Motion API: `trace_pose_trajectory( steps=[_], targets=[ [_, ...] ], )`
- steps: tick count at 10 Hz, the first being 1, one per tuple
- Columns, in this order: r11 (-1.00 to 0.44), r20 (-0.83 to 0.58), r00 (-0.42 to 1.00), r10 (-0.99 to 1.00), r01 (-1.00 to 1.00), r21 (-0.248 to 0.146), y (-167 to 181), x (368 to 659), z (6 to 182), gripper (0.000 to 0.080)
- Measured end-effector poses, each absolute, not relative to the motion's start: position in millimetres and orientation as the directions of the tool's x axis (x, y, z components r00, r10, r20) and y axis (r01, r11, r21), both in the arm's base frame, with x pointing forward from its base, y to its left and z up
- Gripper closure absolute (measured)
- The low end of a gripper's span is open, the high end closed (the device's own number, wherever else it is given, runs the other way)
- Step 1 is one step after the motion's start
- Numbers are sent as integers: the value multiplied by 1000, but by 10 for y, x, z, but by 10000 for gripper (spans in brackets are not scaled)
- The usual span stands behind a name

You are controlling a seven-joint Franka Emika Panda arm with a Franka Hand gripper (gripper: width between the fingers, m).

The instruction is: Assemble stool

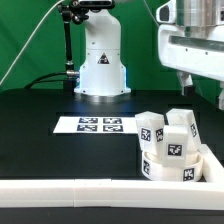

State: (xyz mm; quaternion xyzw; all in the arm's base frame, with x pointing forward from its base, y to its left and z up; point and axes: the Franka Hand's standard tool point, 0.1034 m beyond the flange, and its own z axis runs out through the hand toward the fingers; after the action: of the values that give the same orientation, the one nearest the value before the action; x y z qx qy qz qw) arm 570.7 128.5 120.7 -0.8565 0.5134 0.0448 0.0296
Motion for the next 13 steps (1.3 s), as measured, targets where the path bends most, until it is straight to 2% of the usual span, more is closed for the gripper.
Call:
trace_pose_trajectory(
  steps=[7, 11, 12, 13],
  targets=[
    [-783, -91, 782, -616, -621, -42, 1305, 5702, 1202, 151],
    [-974, -70, 976, -207, -212, -75, 1309, 5692, 1198, 151],
    [-994, -60, 996, -67, -72, -85, 1281, 5692, 1191, 151],
    [-996, -61, 998, -18, -23, -91, 1247, 5668, 1168, 151]
  ],
)
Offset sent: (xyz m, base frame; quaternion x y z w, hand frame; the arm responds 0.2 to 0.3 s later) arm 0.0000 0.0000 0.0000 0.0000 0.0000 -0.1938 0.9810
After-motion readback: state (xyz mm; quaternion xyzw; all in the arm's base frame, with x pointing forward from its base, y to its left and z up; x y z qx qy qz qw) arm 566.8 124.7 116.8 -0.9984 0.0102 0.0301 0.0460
